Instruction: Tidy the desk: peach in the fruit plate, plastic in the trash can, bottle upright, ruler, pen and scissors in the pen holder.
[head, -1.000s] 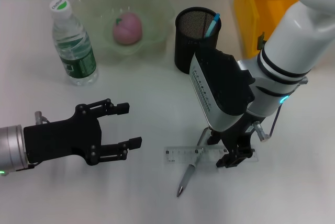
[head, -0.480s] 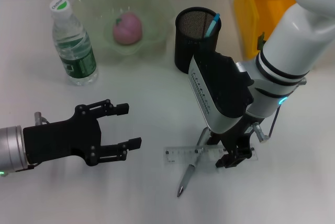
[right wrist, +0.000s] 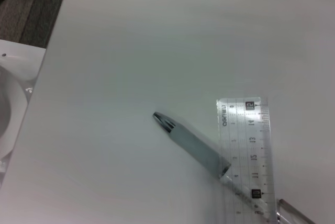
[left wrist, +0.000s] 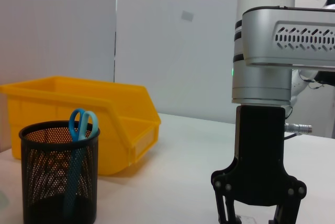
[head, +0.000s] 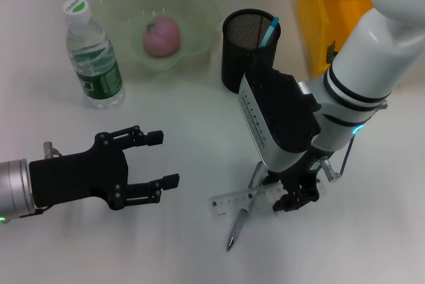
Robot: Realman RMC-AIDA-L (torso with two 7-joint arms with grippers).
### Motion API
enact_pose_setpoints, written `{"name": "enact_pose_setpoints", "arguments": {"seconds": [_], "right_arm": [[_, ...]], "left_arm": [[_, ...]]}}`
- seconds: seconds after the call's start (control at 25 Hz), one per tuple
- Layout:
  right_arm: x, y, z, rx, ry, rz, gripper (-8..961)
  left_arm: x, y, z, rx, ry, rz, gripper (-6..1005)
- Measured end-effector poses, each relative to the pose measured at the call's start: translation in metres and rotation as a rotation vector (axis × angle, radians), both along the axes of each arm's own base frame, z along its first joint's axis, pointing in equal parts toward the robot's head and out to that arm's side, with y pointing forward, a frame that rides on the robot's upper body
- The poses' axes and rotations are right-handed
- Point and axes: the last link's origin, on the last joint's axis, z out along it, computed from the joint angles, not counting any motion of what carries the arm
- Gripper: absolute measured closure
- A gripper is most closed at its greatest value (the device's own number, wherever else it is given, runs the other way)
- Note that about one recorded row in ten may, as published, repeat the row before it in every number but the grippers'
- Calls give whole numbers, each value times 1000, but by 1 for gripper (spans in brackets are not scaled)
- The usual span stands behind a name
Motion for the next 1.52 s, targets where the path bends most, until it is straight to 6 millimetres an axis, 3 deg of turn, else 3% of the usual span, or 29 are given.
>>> {"name": "enact_pose_setpoints", "arguments": {"seconds": [0.28, 0.48, 0.76, 0.84, 1.0, 1.24, 1.4, 1.52], "right_arm": [[-2, -1, 2, -5, 8, -8, 559], [-10, 2, 16, 0, 54, -50, 568], [-8, 15, 54, 56, 199, -140, 569], [1, 20, 70, 107, 292, -181, 569], [12, 22, 83, 150, 413, -213, 570], [41, 15, 107, 258, 750, -240, 570], [53, 14, 108, 321, 904, -239, 570], [64, 13, 97, 381, 1064, -200, 570]], "left_arm": [[0, 1, 1, 5, -2, 3, 202], [0, 1, 1, 4, -2, 5, 202], [1, 1, 1, 4, -10, 4, 202], [2, 0, 1, 8, -20, 7, 202], [5, 0, -3, 9, -38, 9, 202], [14, 2, -4, 39, -100, 14, 202], [17, 3, -6, 47, -117, 17, 202], [20, 4, -7, 46, -126, 18, 202]]}}
